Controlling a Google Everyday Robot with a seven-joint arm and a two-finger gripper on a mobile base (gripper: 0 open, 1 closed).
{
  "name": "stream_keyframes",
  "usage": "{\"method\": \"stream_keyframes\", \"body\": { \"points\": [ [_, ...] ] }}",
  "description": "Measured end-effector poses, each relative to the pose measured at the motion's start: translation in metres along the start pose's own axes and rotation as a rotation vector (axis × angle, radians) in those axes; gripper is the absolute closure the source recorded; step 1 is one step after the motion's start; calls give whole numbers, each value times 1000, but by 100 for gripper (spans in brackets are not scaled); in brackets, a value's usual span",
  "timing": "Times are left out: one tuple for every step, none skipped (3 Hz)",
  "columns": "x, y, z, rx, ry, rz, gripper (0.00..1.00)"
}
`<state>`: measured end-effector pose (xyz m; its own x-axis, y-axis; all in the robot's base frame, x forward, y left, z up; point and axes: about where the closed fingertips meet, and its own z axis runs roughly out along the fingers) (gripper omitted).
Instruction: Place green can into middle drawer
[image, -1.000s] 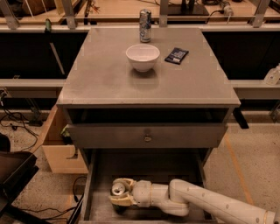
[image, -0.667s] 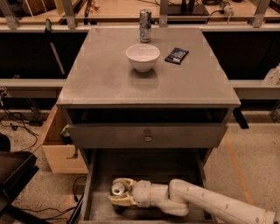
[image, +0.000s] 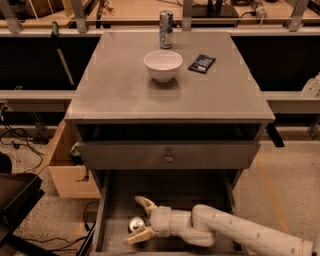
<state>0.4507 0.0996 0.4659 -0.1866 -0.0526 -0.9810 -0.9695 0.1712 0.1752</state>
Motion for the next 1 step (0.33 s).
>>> {"method": "stream_keyframes", "body": {
  "points": [
    [0, 0, 0, 0, 0, 0, 0]
  ]
}}
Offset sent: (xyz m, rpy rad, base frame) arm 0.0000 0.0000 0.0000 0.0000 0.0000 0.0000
